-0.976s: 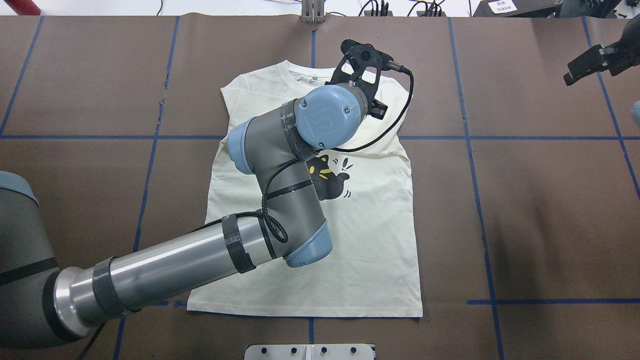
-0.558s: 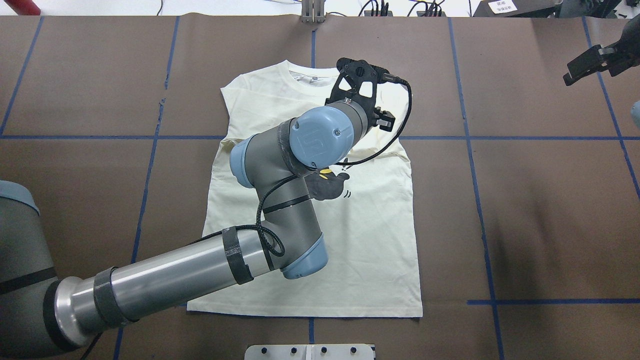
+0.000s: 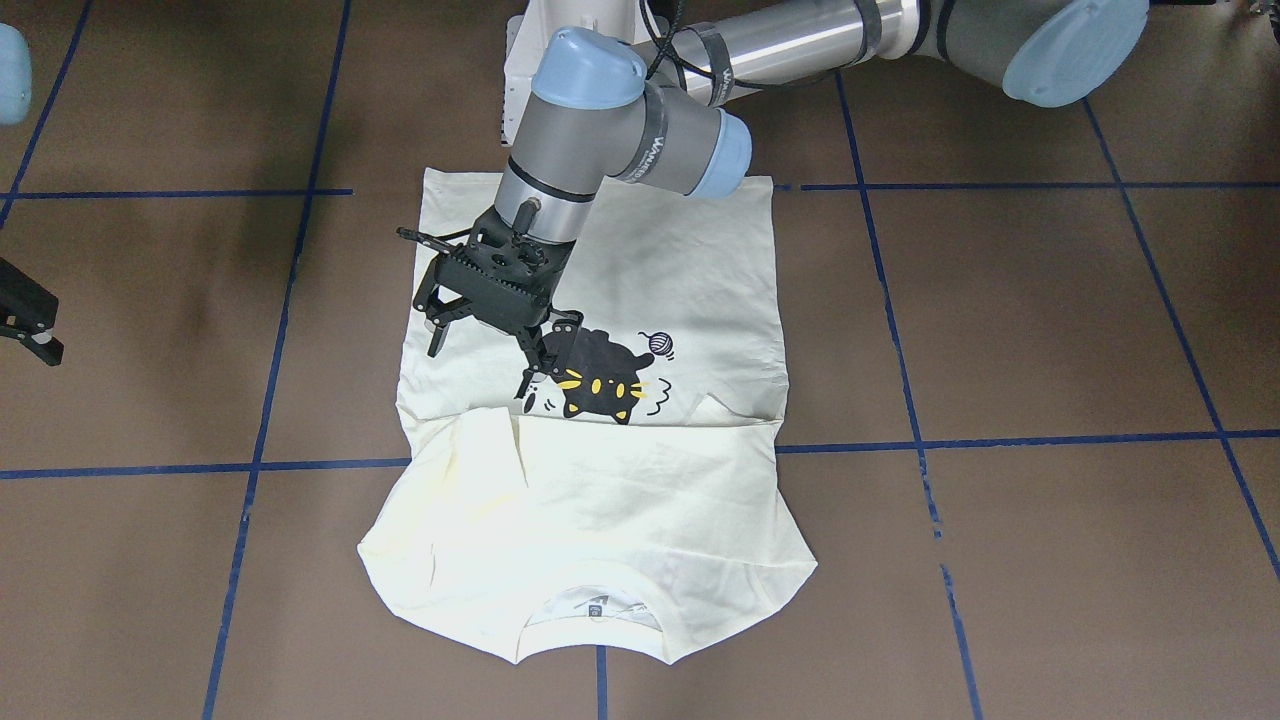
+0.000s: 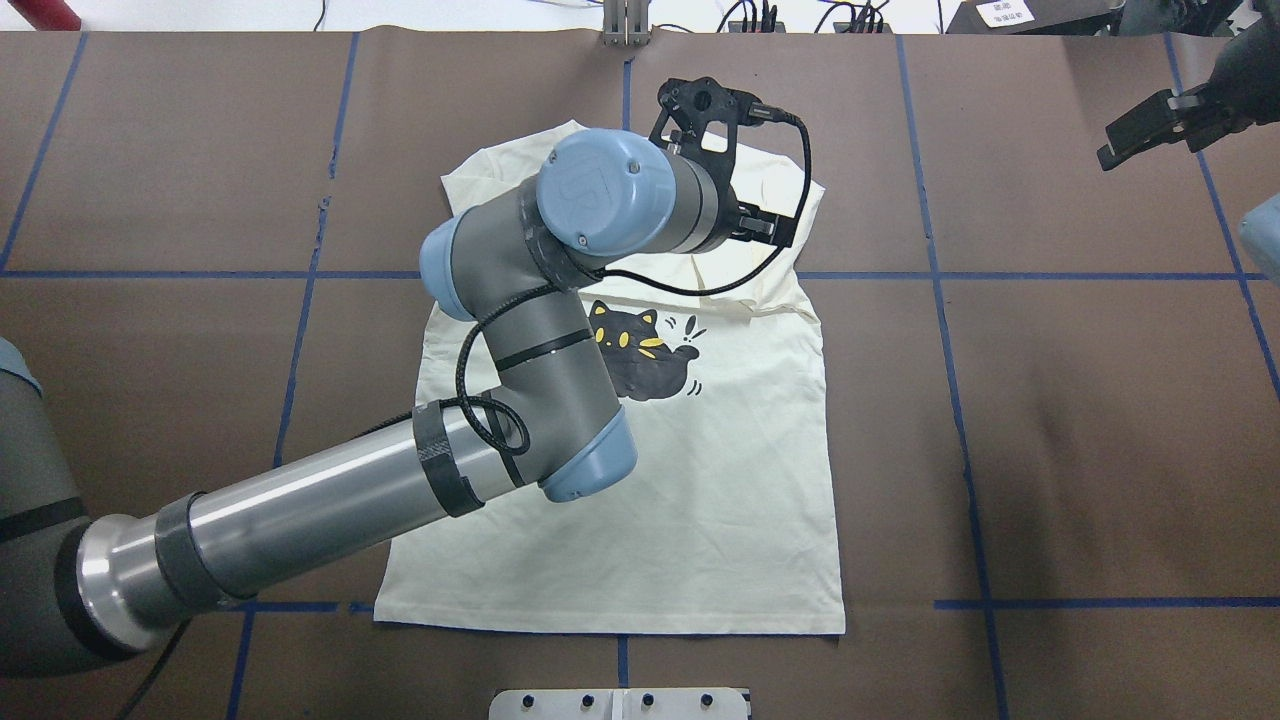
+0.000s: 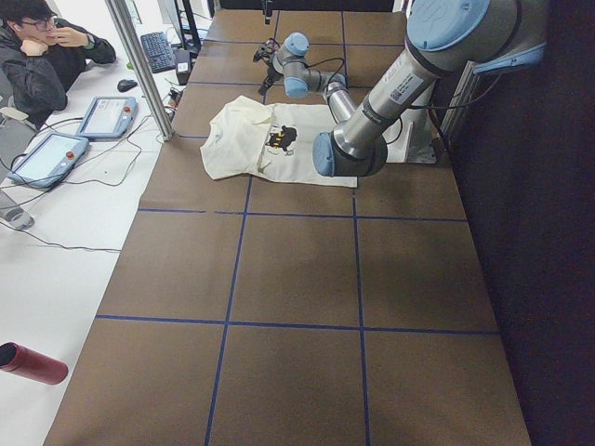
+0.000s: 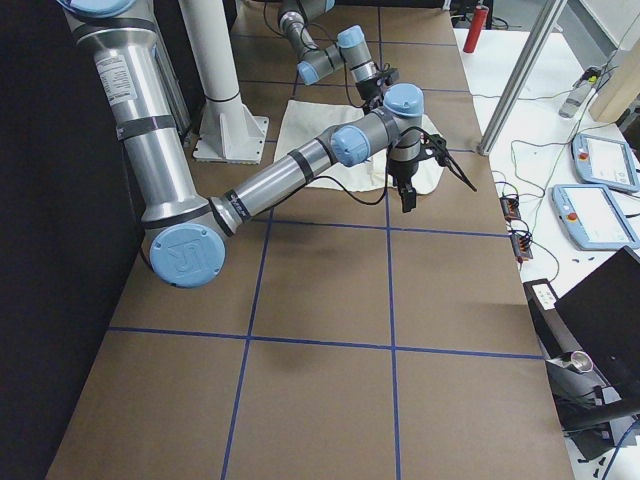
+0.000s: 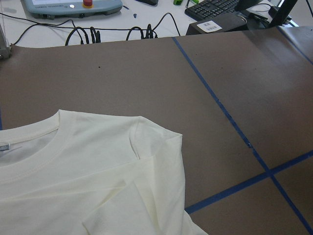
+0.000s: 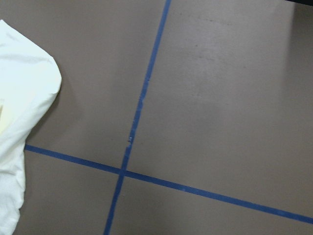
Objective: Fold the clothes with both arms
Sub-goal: 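Fold the grasped sleeve with the left gripper across the chest toward the collar, then release the sleeve, withdraw left gripper while right gripper moves over shirt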
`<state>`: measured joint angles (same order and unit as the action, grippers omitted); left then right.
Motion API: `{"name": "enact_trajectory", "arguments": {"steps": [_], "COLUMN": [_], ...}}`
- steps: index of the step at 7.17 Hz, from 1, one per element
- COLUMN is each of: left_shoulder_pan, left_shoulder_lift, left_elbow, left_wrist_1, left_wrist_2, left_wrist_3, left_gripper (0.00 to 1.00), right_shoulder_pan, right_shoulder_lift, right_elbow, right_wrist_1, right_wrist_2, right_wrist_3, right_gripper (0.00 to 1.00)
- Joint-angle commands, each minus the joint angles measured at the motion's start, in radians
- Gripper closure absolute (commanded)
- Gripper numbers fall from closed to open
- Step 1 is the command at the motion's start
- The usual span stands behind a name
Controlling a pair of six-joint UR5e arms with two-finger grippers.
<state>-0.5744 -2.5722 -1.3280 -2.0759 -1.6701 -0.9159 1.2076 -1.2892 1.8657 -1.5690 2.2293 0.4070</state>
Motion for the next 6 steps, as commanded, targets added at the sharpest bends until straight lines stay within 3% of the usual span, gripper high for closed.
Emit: {"name": "enact_trajectory", "arguments": {"steps": [1, 3, 5, 6], "left_shoulder_pan": [-0.126, -0.282, -0.402, -0.454], "left_shoulder_lift": [0.112, 0.231, 0.318, 0.366], "left_elbow": [-0.121, -0.165, -0.165, -0.165], "left_wrist_1": [0.129, 0.132, 0.131, 0.125], "left_wrist_2": [-0.158, -0.287, -0.33, -0.367], "left_wrist_3": [0.163, 0.354, 0.54, 0.57], "left_gripper": [0.0, 0.0, 0.0, 0.0], "right_shoulder_pan": [-0.115, -0.265, -0.373, -0.437], "right_shoulder_lift": [0.046, 0.138, 0.268, 0.31], "right_elbow": [-0.005, -0.017, -0.051, -0.087], "right_wrist_1": [0.145, 0.104, -0.029, -0.043], "right_wrist_2": [-0.02, -0.213, -0.327, -0.424], "right_wrist_3": [0.202, 0.255, 0.259, 0.259], "right_gripper": [0.0, 0.0, 0.04, 0.07]}}
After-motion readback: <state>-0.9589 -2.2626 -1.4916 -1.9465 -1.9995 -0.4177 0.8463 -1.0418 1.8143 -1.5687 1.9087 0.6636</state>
